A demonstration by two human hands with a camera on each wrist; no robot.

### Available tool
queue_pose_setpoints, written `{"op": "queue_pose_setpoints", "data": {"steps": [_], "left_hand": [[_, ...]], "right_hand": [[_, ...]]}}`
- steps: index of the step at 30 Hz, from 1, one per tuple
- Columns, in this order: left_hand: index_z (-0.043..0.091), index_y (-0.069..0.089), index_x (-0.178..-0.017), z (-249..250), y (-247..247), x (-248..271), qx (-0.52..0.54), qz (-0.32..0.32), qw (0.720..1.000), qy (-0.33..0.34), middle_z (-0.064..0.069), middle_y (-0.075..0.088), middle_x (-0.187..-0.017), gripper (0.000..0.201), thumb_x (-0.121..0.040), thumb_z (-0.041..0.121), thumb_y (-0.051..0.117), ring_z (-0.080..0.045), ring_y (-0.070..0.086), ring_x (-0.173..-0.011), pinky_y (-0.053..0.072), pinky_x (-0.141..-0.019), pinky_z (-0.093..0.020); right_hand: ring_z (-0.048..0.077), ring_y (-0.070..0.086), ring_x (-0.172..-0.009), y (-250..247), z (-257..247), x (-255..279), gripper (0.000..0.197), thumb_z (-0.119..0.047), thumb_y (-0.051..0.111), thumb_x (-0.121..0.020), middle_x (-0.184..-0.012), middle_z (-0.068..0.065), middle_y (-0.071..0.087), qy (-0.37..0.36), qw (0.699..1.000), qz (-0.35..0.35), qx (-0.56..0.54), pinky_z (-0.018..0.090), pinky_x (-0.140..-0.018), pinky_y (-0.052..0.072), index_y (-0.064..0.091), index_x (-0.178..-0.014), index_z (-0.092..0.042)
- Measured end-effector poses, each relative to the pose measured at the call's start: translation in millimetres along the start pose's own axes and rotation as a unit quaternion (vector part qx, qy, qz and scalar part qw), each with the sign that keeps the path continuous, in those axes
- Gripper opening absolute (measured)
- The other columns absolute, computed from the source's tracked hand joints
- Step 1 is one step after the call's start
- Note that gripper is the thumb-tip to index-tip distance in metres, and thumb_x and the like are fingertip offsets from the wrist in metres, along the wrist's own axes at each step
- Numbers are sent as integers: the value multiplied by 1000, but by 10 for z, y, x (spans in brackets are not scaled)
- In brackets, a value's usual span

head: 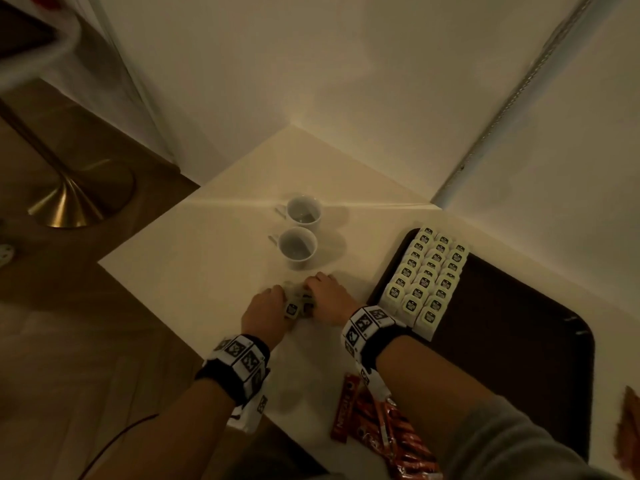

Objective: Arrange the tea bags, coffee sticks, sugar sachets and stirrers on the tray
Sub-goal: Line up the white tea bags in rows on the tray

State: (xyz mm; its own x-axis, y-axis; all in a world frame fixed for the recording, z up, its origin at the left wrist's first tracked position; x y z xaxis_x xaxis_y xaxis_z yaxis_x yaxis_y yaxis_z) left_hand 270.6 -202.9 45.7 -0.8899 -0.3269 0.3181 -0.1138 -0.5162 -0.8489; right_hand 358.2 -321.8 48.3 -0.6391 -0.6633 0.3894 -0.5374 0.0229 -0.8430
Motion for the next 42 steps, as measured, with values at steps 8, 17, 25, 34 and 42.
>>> {"op": "queue_pose_setpoints", "data": {"steps": [8, 17, 25, 34, 42], "left_hand": [[15, 48, -73, -17, -204, 12, 66, 5, 996, 66, -4, 47, -79, 25, -87, 27, 65, -23, 46, -74, 33, -63, -29], [12, 52, -96, 539, -1039, 35, 609, -97, 787, -5, -12, 57, -86, 15, -96, 4, 39, -27, 64, -73, 58, -73, -41], [17, 61, -115, 1475, -1481, 25, 638, -304, 700, 101, -11, 70, -108, 53, -92, 55, 32, -27, 68, -99, 56, -84, -37], [6, 61, -111, 1837, -1528, 65, 676, -284, 663, 149, -10, 72, -99, 40, -101, 36, 36, -25, 70, -88, 58, -71, -31], [18, 57, -98, 1895, -1398, 110, 735, -110, 650, 158, 2, 54, -74, 21, -86, 34, 57, -11, 49, -56, 44, -50, -21]], "right_hand": [[21, 50, -80, -223, 123, 147, 9, -18, 60, -87, -86, 8, 55, 16, 985, 37, -169, 25, -68, 34, 55, -86, -10], [4, 58, -64, -1397, 139, 610, 16, -15, 59, -91, -89, 1, 61, -51, 960, 100, -256, 7, -55, 42, 61, -103, -5], [-4, 56, -60, -2450, -117, 1015, 12, -23, 60, -91, -77, -14, 58, -124, 977, 112, -131, 11, -59, 43, 62, -102, -16], [-3, 57, -50, -2741, -21, 1246, 21, -14, 74, -78, -78, -3, 61, -52, 965, 218, -138, 8, -53, 43, 66, -98, -14], [5, 55, -71, -2996, -165, 1608, 11, -25, 70, -83, -81, -8, 63, -68, 941, 324, -69, 11, -66, 40, 72, -89, -16]]}}
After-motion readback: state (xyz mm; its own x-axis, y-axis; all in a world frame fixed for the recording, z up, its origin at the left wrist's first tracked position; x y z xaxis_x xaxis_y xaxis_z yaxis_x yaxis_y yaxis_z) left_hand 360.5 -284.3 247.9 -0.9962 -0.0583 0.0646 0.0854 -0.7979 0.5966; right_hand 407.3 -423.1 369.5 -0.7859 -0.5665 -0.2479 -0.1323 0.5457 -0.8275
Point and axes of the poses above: each hand's wrist, its own x-axis away from the middle knuckle, its own y-axis out of the palm, z = x × y, the point moved 1 cm from there along -x, towards the middle knuckle
